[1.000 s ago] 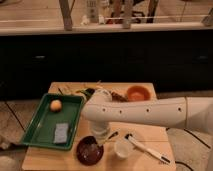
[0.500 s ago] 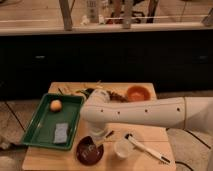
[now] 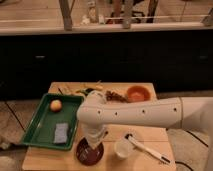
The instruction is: Place fork in purple bowl
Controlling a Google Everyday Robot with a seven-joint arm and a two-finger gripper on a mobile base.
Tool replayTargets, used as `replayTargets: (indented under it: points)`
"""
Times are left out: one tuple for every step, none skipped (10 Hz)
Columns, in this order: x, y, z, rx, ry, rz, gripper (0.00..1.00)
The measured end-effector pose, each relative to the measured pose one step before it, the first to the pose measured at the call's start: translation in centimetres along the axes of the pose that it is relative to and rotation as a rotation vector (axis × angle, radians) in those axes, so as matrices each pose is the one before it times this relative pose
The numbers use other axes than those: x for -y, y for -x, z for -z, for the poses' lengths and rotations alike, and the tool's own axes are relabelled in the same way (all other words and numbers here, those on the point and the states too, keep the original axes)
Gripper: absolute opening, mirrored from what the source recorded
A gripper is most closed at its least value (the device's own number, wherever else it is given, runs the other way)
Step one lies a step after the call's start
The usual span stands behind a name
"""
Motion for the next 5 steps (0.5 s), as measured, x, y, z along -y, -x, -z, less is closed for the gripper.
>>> replayTargets:
  points:
    - [0.135,0.38,-0.118,0.00586,-0.00102,0.03328,0.0]
    - [0.351,0.438,-0.252,0.01371,-0.00378,0.06959,0.0]
    - [0.349,0.13,-0.178,0.00435,-0.00085,0.04495,0.0]
    - [0.346,-0.053,-0.236,0.00618,-0.00122,0.03101,0.0]
    - [0.23,-0.358,-0.075,-0.00123,-0.00504,0.01689,0.0]
